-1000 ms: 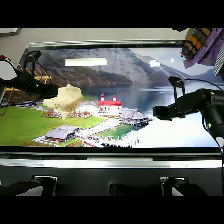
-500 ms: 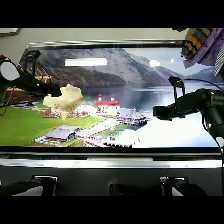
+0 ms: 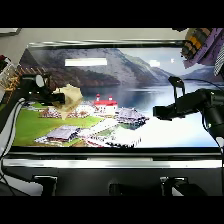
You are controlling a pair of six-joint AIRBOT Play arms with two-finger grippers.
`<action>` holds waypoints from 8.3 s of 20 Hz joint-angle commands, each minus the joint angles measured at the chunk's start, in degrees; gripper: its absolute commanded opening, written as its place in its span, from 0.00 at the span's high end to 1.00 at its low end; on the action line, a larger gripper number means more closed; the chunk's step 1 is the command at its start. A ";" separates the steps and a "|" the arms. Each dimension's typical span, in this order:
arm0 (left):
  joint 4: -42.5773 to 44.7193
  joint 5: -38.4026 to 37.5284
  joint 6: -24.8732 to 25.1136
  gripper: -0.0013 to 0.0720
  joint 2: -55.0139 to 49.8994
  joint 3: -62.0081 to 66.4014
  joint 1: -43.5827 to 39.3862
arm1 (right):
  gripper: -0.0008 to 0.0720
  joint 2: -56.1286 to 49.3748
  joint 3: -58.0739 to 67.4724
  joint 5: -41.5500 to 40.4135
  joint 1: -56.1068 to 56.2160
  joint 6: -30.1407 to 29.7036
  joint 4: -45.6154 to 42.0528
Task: Fold the clothes and pants, and hang the long-sleeved shirts on hangers.
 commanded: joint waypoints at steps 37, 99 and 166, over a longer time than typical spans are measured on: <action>-8.00 -19.65 -1.31 0.36 22.53 8.50 -17.20 | 0.95 0.04 0.07 0.00 0.04 0.02 0.00; -48.13 8.52 25.27 0.27 3.93 -19.15 4.15 | 0.95 -26.62 -4.70 12.04 -0.66 -12.20 44.76; -24.79 -11.89 13.60 0.38 8.11 8.44 17.07 | 0.40 -10.08 3.13 -6.23 -30.10 -17.20 16.50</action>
